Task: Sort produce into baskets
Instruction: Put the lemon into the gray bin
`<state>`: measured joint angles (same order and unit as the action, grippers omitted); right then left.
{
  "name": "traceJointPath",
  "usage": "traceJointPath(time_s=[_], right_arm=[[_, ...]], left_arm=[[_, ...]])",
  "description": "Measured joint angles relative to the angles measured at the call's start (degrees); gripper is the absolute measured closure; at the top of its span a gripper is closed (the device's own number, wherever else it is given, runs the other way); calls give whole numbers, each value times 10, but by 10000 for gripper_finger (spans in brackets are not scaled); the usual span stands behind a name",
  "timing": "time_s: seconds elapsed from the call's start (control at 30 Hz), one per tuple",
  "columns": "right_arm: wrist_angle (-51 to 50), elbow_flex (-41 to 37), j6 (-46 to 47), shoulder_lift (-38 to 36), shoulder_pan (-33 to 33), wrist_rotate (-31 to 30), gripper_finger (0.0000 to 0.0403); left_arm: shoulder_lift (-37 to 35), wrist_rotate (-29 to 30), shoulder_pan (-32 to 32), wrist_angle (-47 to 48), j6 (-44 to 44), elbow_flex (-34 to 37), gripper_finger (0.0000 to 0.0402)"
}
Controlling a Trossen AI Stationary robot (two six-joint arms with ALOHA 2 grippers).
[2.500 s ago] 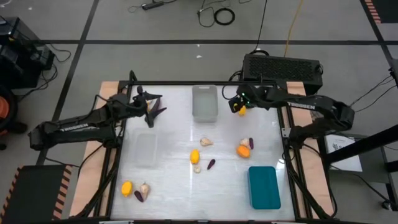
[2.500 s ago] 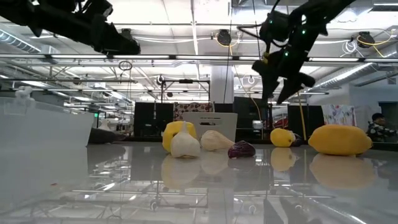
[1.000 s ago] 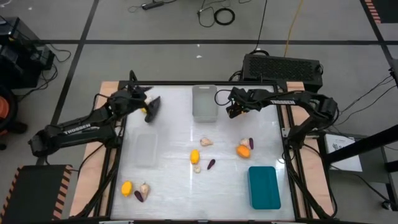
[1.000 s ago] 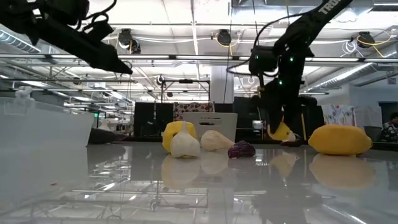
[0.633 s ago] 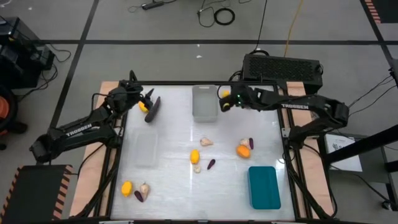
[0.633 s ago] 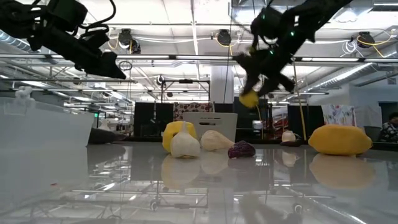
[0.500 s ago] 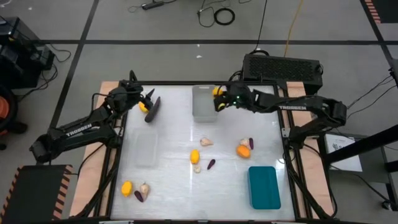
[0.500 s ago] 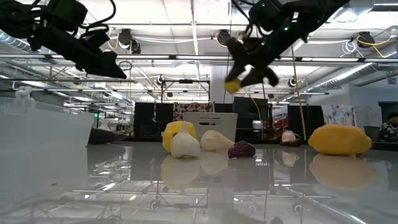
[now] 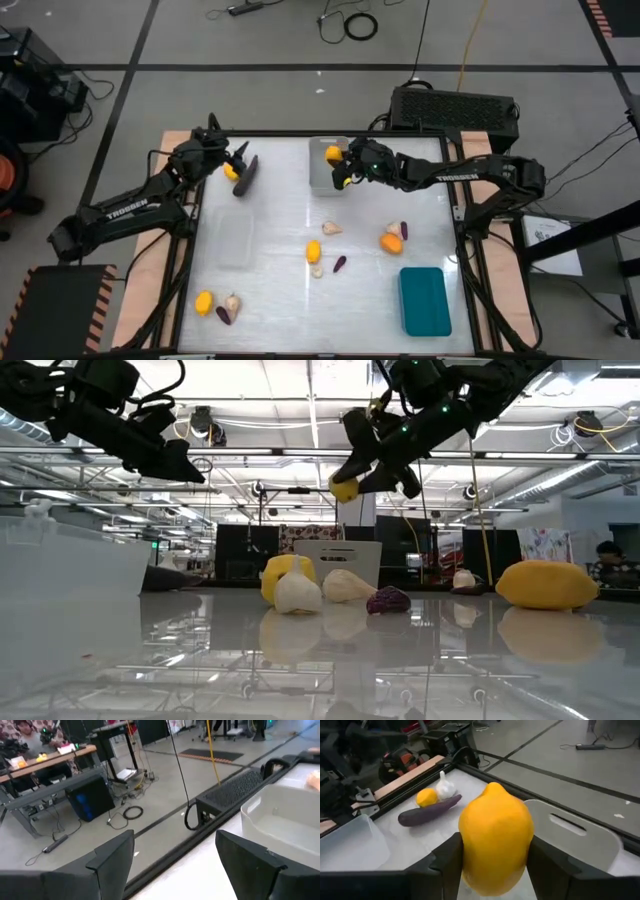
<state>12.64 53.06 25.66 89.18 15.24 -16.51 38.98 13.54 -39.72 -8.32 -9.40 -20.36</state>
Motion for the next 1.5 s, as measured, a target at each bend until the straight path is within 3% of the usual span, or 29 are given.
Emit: traceJointPath(time_s=[0.37, 0.53, 1.03, 1.23, 1.4, 1.5], right_arm=[[-9, 0, 4, 66, 0, 2, 222], [-89, 32, -40, 67, 3, 23, 219], [-275, 177, -113, 66, 4, 27, 121], [-438, 232, -45, 66, -10, 61, 125], [-581, 250, 61, 66, -50, 122, 134], [-641, 251, 110, 66, -81, 124, 138]], left_arm=[[0, -59, 0, -46, 15, -5, 114], [0, -66, 0, -51, 13, -5, 114], [0, -78, 0, -49, 11, -5, 114], [0, -78, 0, -41, 11, -5, 114], [0, -78, 0, -31, 10, -5, 114], [0, -78, 0, -31, 10, -5, 114]])
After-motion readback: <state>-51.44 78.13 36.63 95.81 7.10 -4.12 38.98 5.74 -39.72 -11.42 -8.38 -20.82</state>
